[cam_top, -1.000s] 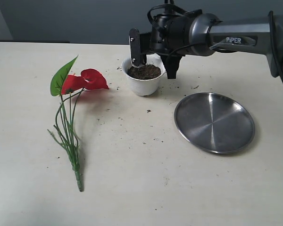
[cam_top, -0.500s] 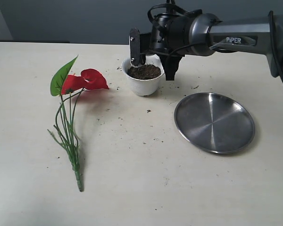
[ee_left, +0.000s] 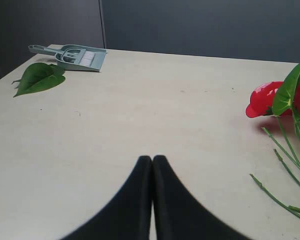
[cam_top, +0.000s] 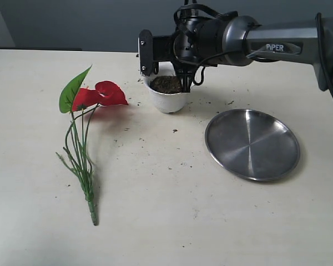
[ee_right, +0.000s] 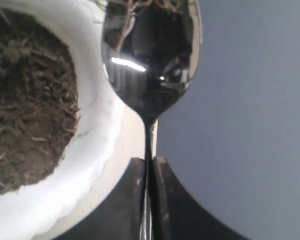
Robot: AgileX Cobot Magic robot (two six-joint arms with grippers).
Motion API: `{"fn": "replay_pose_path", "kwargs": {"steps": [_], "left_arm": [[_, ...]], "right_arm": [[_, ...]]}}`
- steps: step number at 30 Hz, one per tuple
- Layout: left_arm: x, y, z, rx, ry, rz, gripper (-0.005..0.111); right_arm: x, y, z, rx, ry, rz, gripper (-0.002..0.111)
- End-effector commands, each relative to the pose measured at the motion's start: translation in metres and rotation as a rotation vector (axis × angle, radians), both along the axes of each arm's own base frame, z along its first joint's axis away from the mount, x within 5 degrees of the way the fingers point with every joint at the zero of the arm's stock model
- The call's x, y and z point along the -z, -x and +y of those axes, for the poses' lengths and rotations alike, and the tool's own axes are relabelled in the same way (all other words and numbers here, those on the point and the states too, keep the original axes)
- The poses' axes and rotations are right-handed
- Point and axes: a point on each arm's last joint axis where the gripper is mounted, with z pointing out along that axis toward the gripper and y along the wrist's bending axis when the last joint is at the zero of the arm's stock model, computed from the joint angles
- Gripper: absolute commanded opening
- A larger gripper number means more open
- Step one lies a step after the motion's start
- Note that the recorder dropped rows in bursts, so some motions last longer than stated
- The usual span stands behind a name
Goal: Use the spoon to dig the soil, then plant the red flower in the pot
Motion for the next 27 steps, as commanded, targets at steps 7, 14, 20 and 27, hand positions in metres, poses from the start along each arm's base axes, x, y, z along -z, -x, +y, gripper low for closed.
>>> {"fn": "replay_pose_path", "kwargs": {"steps": [7,14,20,27], "left_arm": [[0.001,0.0,-0.001,0.008,0.008,-0.008,0.0],[0.001,0.0,-0.001,0.008,0.008,-0.008,0.0],[0.001,0.0,-0.001,0.008,0.008,-0.008,0.0],[0.001,0.0,-0.001,0.008,0.008,-0.008,0.0]], "right_arm": [[-0.003,0.003,0.008,-0.029,-0.145,0.043,-0.001],[0.002,0.003,-0.011,0.136,-0.006,0.072,-0.001],[0.002,0.003,-0.015,0.175,0.023,0.081,-0.001],[0.006,0.007,-0.014,0.222,-0.035,0.142,-0.001]]}}
